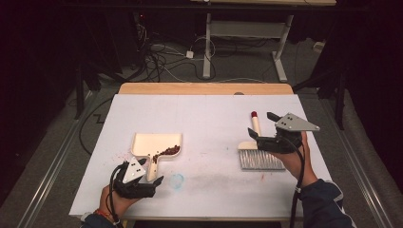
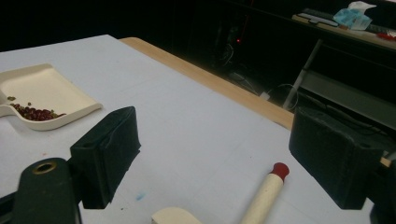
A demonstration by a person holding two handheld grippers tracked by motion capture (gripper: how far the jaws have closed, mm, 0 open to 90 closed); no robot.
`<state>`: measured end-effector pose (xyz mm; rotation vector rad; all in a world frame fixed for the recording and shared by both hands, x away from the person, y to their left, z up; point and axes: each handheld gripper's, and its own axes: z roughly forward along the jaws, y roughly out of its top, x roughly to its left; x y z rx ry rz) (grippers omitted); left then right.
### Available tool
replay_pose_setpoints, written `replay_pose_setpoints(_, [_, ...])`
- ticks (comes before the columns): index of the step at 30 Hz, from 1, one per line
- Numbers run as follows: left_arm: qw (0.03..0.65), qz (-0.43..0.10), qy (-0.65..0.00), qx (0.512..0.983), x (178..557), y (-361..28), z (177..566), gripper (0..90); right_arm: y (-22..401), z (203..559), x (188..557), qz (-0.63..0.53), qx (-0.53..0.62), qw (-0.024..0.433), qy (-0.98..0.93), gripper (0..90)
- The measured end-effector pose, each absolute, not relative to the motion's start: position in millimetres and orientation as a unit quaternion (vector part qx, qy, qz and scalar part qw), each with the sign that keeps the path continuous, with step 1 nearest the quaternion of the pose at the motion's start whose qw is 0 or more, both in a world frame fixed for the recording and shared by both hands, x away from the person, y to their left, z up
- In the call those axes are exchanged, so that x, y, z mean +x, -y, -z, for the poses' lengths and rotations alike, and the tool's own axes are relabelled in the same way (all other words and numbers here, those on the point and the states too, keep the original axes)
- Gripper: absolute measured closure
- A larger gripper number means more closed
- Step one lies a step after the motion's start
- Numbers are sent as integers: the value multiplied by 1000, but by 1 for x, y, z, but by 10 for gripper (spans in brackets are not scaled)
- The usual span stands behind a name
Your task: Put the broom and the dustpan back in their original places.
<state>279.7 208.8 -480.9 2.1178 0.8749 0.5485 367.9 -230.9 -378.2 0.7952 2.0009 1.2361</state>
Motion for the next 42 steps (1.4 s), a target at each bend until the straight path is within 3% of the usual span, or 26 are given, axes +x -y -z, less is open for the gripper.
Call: replay_pose_setpoints(42, [381, -217, -336, 834, 279, -208, 481, 158, 257, 387, 334, -459, 272, 343, -773, 161])
